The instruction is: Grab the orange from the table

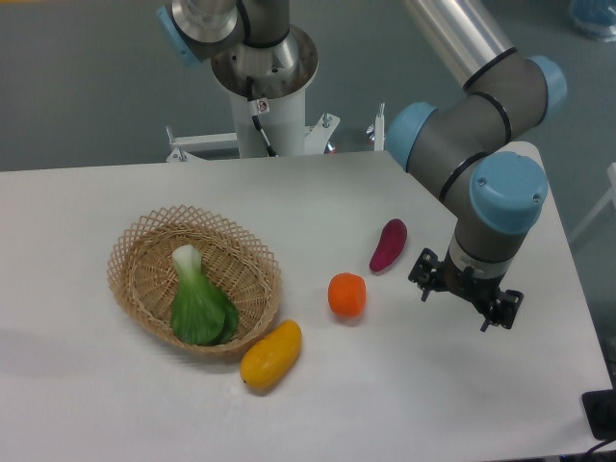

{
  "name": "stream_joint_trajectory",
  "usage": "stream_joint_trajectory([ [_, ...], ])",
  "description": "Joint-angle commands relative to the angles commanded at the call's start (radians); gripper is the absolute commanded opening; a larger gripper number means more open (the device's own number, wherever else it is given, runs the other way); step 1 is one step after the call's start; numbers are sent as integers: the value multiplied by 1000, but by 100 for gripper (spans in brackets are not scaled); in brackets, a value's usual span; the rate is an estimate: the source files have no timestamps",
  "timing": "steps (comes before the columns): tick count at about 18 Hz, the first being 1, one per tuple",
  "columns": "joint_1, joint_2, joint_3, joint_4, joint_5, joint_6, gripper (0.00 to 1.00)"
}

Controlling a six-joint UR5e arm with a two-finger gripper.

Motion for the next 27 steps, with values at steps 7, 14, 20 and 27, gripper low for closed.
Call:
stream_joint_trajectory([
  [7,-5,9,-27,15,-3,-11,100],
  [14,-25,52,-107,126,-9,-138,100],
  [20,-61,81,-130,115,-72,-308,100],
  [27,-66,133,-256,110,-133,-383,100],
])
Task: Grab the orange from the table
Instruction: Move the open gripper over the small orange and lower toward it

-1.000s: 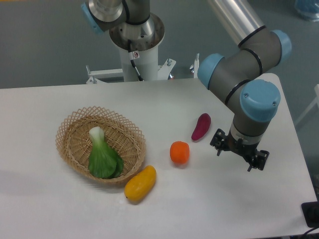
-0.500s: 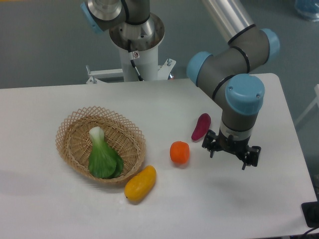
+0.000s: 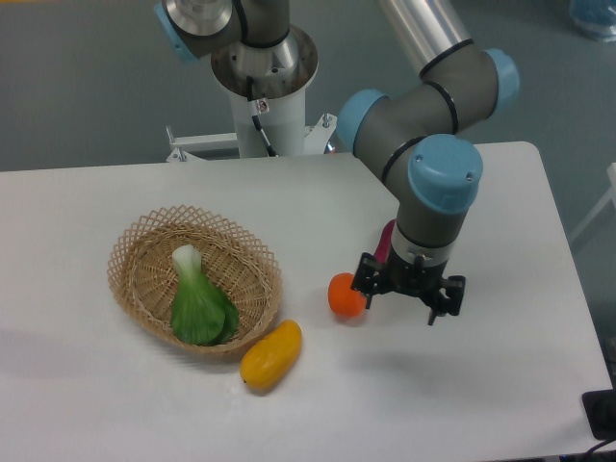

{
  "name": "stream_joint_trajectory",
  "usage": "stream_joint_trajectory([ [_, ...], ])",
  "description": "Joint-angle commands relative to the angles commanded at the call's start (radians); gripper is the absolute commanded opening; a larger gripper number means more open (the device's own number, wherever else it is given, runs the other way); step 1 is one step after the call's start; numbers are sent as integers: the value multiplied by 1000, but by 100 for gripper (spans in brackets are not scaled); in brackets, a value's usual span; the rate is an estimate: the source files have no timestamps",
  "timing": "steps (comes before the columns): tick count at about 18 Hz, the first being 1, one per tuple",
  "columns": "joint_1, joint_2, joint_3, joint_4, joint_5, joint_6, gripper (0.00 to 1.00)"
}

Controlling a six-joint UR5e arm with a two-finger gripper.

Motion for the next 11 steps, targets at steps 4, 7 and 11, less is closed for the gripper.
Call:
stream_joint_trajectory([
  [4,-6,17,-68,6,49,37,100],
  [7,-46,17,-107,8,98,46,100],
  [11,-75,6,-115,9,135,43,100],
])
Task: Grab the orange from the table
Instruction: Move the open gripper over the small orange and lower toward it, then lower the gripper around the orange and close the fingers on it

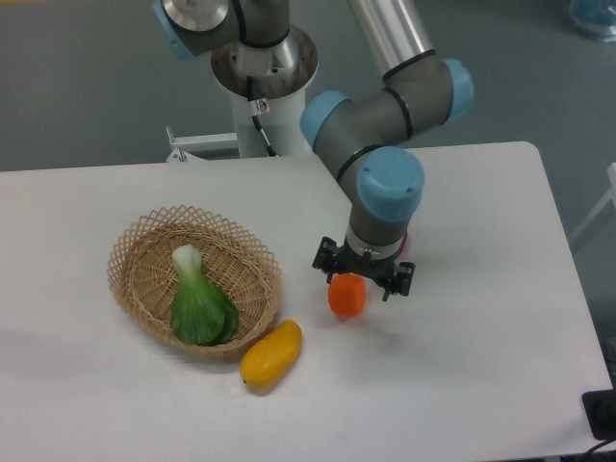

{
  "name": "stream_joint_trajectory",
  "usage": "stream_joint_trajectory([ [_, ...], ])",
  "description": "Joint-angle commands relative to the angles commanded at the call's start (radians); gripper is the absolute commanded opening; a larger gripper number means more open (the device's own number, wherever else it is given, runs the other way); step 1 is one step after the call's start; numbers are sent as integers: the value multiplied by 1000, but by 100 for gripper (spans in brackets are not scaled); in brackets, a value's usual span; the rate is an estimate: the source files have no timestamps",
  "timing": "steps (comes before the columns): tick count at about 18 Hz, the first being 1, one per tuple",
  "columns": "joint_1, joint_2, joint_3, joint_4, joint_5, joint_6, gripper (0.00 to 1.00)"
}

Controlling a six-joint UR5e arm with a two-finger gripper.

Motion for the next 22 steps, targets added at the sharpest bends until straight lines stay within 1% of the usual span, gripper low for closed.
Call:
stream_joint_trajectory([
  [2,-3,0,-17,2,0,2,100],
  [3,-5,-2,-25,14,0,3,100],
  [4,-6,-3,-32,37,0,2,100],
  [6,-8,-15,-55,101,2,2,100],
  [10,-38,-35,-58,104,89,-8,100],
  [14,-43,-41,-58,106,101,-11,100],
  [16,-48,-46,-58,106,101,-11,94],
  [17,-49,-48,-58,106,103,-26,77],
  [18,-49,-49,-58,106,103,-26,71],
  [20,-49,-48,-55,107,103,-26,65],
  [22,-49,-48,-54,118,103,-31,61],
])
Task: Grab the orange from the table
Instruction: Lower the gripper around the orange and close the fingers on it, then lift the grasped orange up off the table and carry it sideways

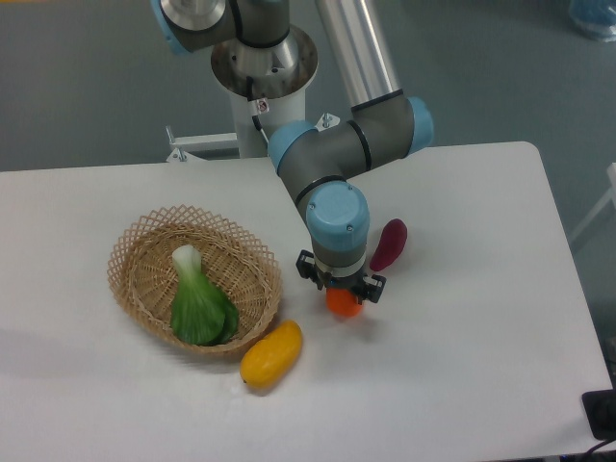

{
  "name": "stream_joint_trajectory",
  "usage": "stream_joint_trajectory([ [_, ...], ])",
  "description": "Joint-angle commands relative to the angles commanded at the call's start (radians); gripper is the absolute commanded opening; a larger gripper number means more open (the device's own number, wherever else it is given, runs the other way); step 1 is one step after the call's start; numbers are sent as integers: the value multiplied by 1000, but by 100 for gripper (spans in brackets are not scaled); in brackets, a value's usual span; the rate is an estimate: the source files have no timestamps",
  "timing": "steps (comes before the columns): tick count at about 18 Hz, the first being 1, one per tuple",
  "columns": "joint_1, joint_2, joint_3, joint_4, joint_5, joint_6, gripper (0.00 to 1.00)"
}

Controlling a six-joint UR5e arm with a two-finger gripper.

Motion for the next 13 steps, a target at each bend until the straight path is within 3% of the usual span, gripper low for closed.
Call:
stream_joint_trajectory([
  [3,2,2,14,17,-2,-8,52],
  [13,51,17,100,3,-15,5,52],
])
